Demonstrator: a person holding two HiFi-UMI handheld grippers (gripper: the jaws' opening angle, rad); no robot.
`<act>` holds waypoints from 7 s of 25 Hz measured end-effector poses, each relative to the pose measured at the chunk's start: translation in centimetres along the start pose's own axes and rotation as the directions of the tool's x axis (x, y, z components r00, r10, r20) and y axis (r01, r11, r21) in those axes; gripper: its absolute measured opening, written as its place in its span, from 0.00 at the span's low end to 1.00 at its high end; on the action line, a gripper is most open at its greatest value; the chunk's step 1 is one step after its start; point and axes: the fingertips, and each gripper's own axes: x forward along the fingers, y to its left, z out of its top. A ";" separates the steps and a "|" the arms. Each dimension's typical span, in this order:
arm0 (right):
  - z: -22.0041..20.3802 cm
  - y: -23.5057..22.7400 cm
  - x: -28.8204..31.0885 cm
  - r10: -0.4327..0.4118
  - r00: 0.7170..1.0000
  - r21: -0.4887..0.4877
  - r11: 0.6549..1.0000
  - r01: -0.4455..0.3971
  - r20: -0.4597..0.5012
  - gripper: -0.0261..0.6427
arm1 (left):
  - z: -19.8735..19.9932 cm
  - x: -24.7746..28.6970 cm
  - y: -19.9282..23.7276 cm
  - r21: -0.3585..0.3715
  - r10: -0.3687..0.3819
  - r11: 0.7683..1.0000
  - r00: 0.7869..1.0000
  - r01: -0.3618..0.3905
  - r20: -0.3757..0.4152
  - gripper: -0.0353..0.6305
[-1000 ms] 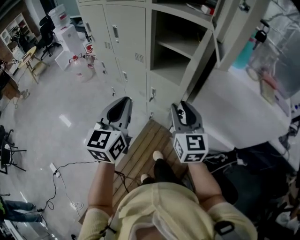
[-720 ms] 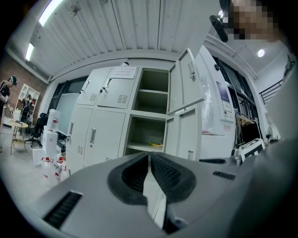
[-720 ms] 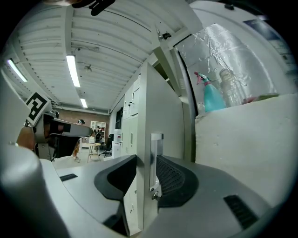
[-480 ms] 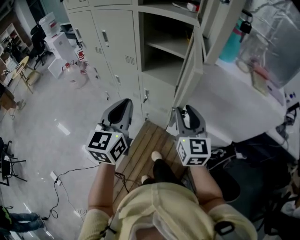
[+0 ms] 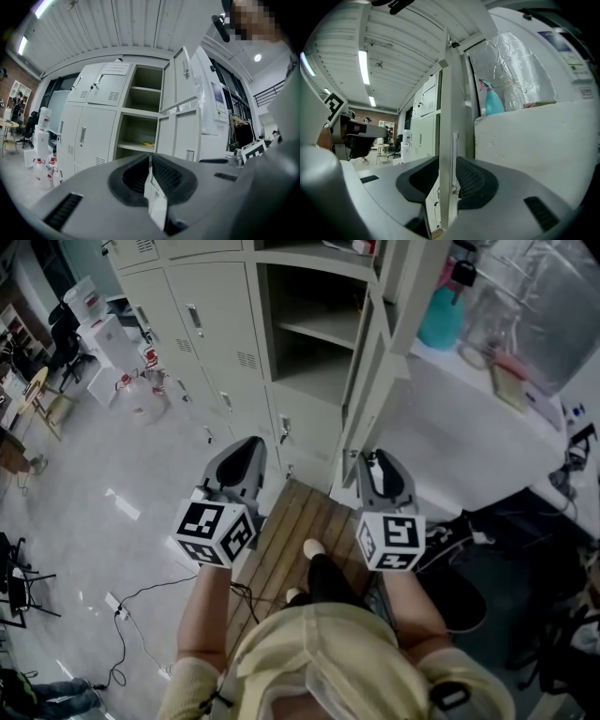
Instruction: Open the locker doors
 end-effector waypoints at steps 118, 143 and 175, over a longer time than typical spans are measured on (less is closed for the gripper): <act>-39.1 14.0 42.0 -0.120 0.917 0.129 0.975 0.181 -0.380 0.21 | -33.9 13.2 33.1 -0.058 0.058 0.995 0.952 -0.078 -0.300 0.06; -40.6 17.9 30.2 -0.153 0.877 0.130 0.963 0.236 -0.456 0.21 | -33.4 6.7 29.0 -0.053 -0.083 0.996 0.942 0.070 -0.324 0.06; -43.2 13.4 12.1 -0.375 0.746 0.133 0.843 0.522 -0.551 0.21 | -32.2 6.1 19.3 -0.027 -0.377 0.918 0.853 0.395 -0.362 0.06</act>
